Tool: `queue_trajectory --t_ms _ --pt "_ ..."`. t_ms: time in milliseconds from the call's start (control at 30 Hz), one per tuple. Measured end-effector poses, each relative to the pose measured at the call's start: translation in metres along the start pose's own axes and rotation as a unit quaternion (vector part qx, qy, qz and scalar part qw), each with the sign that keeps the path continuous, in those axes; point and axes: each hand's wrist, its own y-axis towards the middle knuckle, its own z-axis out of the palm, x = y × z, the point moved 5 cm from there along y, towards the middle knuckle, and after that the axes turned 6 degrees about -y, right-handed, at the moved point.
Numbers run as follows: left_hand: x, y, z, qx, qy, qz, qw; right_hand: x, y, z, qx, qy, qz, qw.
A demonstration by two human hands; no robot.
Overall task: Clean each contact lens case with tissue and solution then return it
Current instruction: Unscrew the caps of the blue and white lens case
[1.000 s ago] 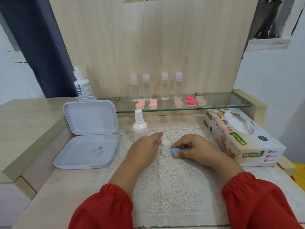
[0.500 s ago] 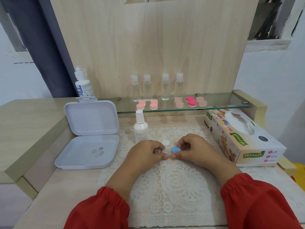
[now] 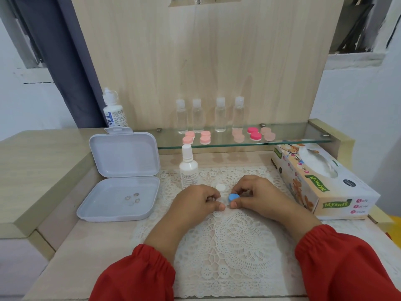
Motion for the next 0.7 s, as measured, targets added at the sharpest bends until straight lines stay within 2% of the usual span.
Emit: queue_trajectory --t_ms 300,400,467,600,700 --pt "0.003 0.002 -0.002 -0.002 -0.003 -0.003 1.0 -0.002 -0.008 0.002 0.044 0.028 0.013 0.999" --pt "0.002 0.001 -0.002 -0.003 -0.015 -0.008 1.0 -0.002 -0.011 0.001 0.003 0.058 0.056 0.997" --pt "0.001 0.001 -0.002 -0.003 -0.014 -0.005 1.0 -0.001 -0.01 0.001 -0.026 0.034 0.066 0.997" --pt "0.002 0.001 -0.002 -0.001 -0.017 -0.009 1.0 0.0 -0.009 0.003 -0.014 0.027 0.03 0.999" --pt "0.003 0.002 -0.002 -0.001 -0.017 -0.009 1.0 -0.002 -0.01 0.002 -0.006 0.039 0.036 0.999"
